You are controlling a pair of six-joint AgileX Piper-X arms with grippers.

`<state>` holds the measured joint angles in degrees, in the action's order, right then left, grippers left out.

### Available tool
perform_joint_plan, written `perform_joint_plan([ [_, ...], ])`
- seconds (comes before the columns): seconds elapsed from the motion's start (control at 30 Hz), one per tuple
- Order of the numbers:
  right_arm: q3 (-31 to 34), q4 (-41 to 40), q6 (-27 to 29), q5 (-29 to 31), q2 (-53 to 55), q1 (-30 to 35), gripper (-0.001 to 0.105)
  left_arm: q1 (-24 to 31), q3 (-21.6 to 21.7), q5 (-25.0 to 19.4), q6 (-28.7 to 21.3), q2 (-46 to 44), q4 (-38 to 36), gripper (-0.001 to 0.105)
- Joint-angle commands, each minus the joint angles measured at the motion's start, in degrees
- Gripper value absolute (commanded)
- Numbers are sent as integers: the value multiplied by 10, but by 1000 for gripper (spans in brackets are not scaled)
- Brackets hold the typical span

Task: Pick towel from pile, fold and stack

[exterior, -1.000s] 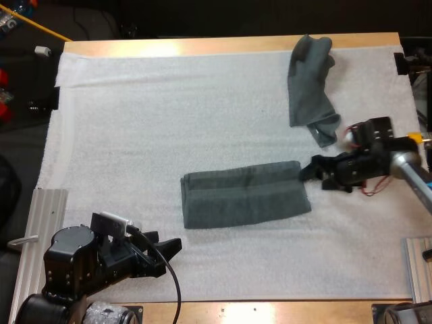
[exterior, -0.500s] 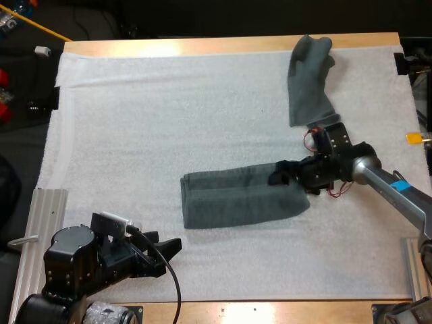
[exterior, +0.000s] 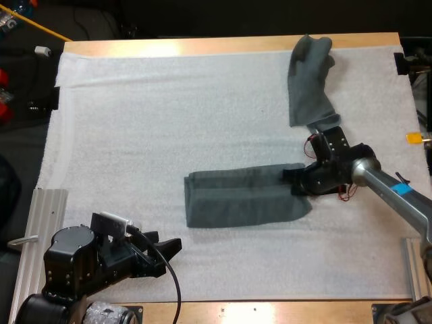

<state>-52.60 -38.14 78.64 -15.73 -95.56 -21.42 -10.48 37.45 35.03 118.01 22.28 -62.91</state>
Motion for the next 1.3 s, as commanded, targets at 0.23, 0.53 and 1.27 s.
perform_joint_plan([
  [0.23, 1, -142, 97, 197, 100, 1, 0, 0, 4, -5, 0, -2, 1, 60],
  [0.53, 1, -246, 142, 365, 180, 1, 0, 0, 4, -5, 0, -2, 1, 60],
  [1.27, 1, -70, -174, 102, 163, -135, 0, 0, 4, 21, 0, -2, 1, 60],
])
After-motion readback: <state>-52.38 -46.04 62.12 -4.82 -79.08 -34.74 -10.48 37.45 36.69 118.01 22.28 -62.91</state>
